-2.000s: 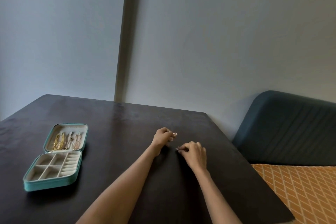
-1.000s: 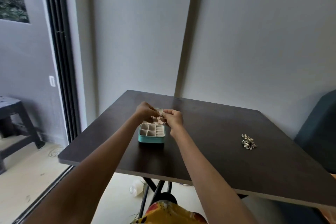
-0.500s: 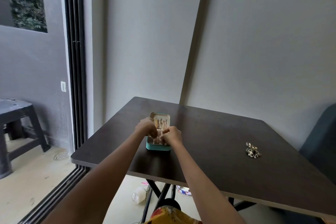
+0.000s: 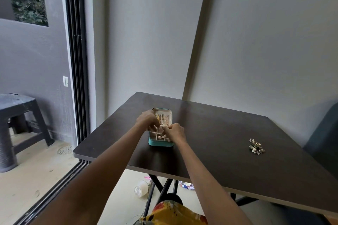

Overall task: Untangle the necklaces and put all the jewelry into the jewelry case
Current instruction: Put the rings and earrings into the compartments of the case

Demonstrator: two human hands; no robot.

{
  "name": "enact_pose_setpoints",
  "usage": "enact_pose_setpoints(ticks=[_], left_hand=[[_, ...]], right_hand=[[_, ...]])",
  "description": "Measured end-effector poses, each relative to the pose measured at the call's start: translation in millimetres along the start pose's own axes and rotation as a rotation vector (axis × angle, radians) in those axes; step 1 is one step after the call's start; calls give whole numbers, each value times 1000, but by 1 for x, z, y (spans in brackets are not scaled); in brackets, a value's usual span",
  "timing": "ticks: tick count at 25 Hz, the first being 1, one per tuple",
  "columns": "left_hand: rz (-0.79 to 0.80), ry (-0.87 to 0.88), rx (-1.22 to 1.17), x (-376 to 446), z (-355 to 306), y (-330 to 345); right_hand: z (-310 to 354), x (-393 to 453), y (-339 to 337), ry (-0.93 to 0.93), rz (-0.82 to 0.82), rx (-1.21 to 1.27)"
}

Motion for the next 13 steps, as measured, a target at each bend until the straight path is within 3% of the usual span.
enact_pose_setpoints(ticks=[7,13], left_hand=[[211,-21,-43,-4,3,20],[230,-50,221,-13,-2,17]], right_hand=[[-8,2,2,13,-62,139],[-12,-4,-2,50,-48,310]])
Point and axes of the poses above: each hand's wrist, its own x-axis towards the middle knuckle, its own y-axis out of the palm, z = x × y, the point moved 8 cm from there along x, towards the middle knuckle, and after that the axes turned 4 degrees about -y, right-handed, at the moved point
